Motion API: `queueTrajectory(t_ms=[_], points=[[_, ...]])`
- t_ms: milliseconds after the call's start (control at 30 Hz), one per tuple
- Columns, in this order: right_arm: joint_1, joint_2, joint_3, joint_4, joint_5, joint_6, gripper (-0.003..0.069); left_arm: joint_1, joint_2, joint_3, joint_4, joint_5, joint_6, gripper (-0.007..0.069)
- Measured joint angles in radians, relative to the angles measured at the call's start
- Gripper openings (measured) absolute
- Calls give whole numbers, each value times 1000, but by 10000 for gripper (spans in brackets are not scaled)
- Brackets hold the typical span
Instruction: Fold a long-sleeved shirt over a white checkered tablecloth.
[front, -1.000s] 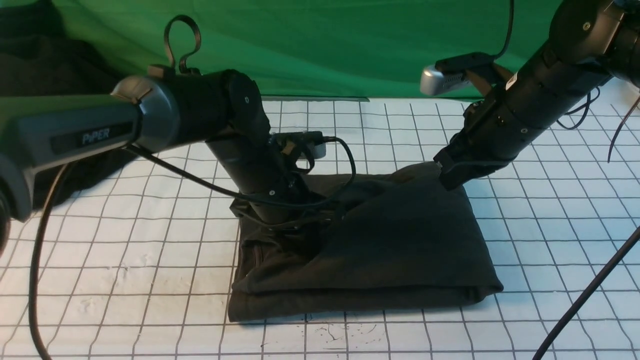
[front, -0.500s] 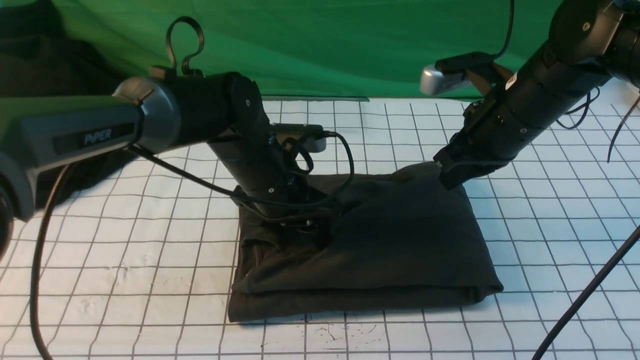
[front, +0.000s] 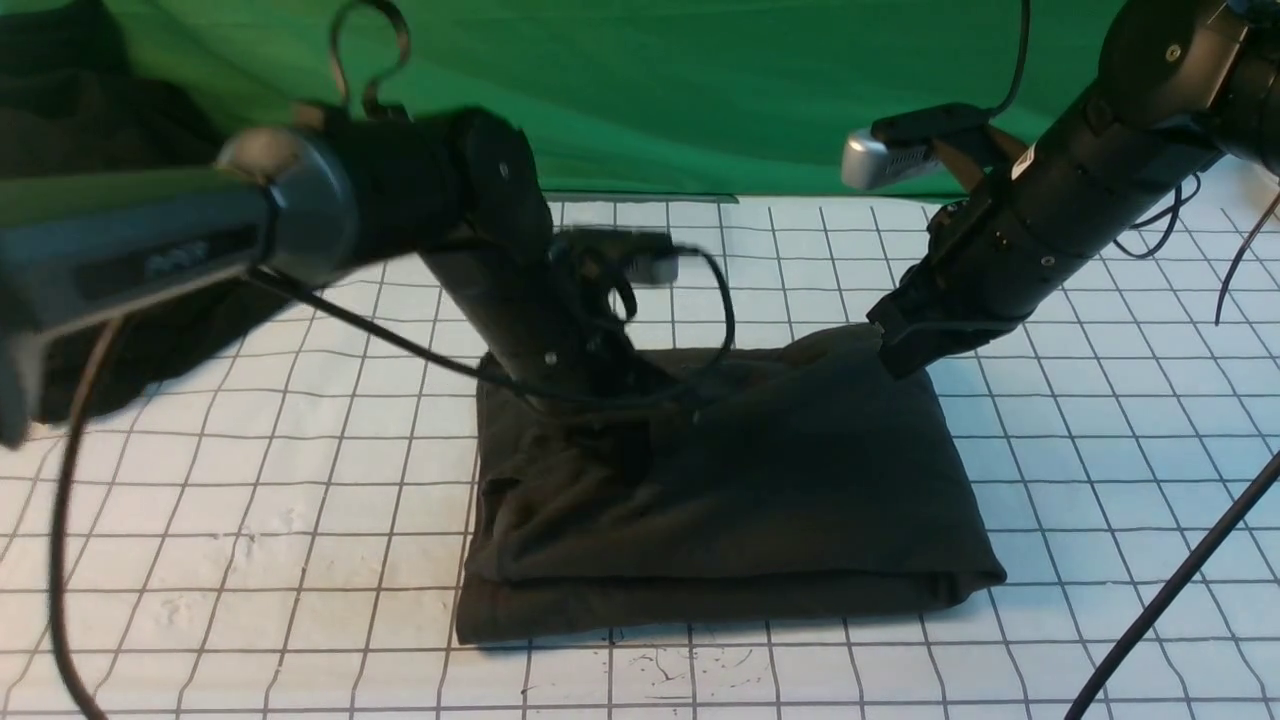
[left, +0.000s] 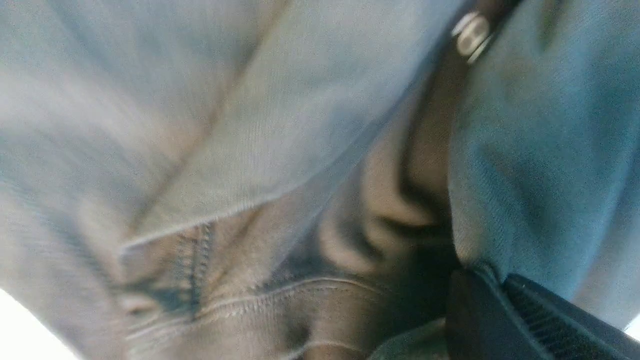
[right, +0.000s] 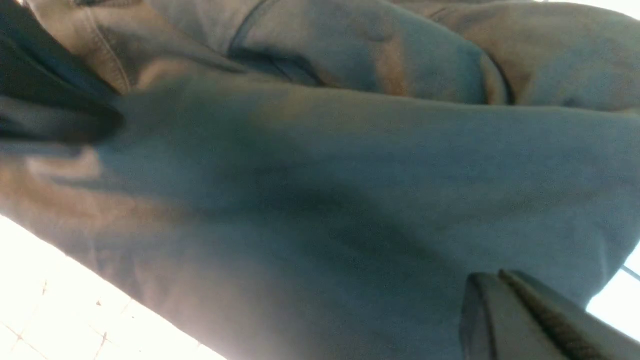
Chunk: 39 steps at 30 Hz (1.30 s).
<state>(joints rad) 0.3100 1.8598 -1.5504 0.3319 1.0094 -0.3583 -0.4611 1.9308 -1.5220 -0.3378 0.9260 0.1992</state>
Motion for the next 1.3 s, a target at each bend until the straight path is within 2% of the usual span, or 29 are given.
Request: queueTrajectory(t_ms=[267, 467, 600, 633, 667, 800, 833, 867, 1000, 1100, 1167, 1200, 1233, 1267, 1300], points=[[0, 0, 0, 0, -26, 1, -2, 20, -57, -8, 156, -76, -147, 14], [0, 0, 0, 0, -37, 1, -2, 38, 3, -8, 167, -152, -165, 21], [0, 0, 0, 0, -37, 1, -2, 38, 43, -8, 170, -221, -129, 70], [1, 0, 0, 0, -36, 1, -2, 38, 52, -8, 176, -253, -121, 125], [1, 0, 0, 0, -36, 1, -2, 38, 53, -8, 175, -256, -121, 125], [17, 0, 0, 1, -32, 0, -2, 38, 56, -8, 237, -296, -123, 316], [18, 0, 0, 1, -31, 0, -2, 38, 56, -8, 241, -297, -124, 332], [22, 0, 0, 2, -24, 0, -2, 39, 54, -8, 259, -294, -125, 384], [28, 0, 0, 3, 23, 0, -2, 40, 17, -23, 324, -195, -212, 440], [28, 0, 0, 0, 69, 4, -2, 40, -51, -41, 374, -97, -278, 379], [28, 0, 0, -6, 86, 23, -2, 41, -106, -47, 338, -67, -273, 251], [28, 0, 0, -7, 88, 40, -2, 34, -134, -49, 285, -60, -237, 153], [28, 0, 0, -7, 88, 43, -2, 34, -134, -49, 276, -59, -230, 138], [33, 0, 0, -6, 83, 55, -3, 22, -148, -50, 214, -56, -193, 64], [40, 0, 0, -8, 75, 59, -5, 10, -148, -49, 179, -57, -180, 36]])
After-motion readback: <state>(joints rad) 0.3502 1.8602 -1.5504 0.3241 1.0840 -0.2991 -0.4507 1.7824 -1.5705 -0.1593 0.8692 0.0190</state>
